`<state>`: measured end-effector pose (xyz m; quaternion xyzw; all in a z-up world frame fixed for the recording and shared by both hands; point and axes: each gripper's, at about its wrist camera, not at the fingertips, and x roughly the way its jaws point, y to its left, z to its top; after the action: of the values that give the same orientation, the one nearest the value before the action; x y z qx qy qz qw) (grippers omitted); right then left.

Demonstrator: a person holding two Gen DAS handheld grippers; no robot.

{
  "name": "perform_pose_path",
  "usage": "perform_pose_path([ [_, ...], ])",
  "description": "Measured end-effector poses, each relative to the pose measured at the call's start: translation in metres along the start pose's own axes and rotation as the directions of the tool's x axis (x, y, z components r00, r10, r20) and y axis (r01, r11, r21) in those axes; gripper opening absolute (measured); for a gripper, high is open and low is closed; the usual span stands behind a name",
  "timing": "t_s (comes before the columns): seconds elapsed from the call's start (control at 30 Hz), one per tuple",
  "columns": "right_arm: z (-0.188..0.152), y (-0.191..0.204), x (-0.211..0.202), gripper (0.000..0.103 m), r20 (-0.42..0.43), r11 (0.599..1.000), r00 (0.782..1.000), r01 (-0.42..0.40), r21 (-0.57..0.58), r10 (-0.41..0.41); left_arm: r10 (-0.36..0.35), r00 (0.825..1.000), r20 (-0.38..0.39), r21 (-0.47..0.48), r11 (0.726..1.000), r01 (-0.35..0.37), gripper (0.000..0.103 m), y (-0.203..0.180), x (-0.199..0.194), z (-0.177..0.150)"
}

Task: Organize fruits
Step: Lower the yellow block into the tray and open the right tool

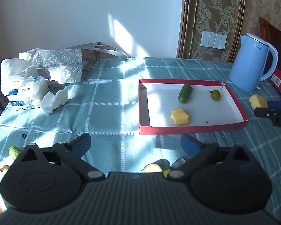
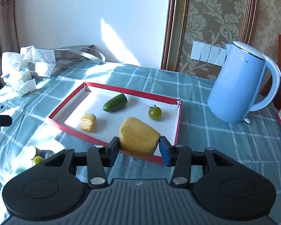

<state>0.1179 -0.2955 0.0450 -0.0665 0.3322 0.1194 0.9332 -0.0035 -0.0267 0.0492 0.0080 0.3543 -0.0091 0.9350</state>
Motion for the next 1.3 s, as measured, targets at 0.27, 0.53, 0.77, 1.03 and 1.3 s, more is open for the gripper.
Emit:
perform_pose_path([
  [0.27, 0.016, -0.006, 0.055, 0.045, -0.036, 1.0, 0.999, -0.009, -0.005, 0.009, 0.035, 0.999, 0.004, -0.007, 0.999, -0.035, 0.103, 0.01, -0.027, -0.004],
  [0.53, 0.019, -0.011, 0.094, 0.045, -0.07, 1.0, 0.997, -0.009, 0.003, 0.01, 0.078, 0.997, -0.002, -0.015, 0.997, -0.078, 0.103, 0.019, -0.036, -0.001],
  [0.77, 0.02, -0.023, 0.127, 0.045, -0.112, 0.999, 0.994, -0.006, 0.047, 0.011, 0.087, 0.996, -0.022, 0.018, 0.996, -0.086, 0.103, 0.014, -0.039, -0.007],
  [1.03, 0.017, -0.026, 0.147, 0.067, -0.137, 0.999, 0.99, 0.028, 0.034, -0.023, 0.082, 0.996, -0.026, 0.034, 0.996, -0.081, 0.103, 0.01, -0.041, -0.009],
  [1.3, 0.031, -0.03, 0.085, 0.075, 0.0, 0.997, 1.0, 0.026, 0.07, -0.026, 0.048, 0.998, -0.033, 0.039, 0.998, -0.047, 0.103, 0.011, -0.033, -0.012],
])
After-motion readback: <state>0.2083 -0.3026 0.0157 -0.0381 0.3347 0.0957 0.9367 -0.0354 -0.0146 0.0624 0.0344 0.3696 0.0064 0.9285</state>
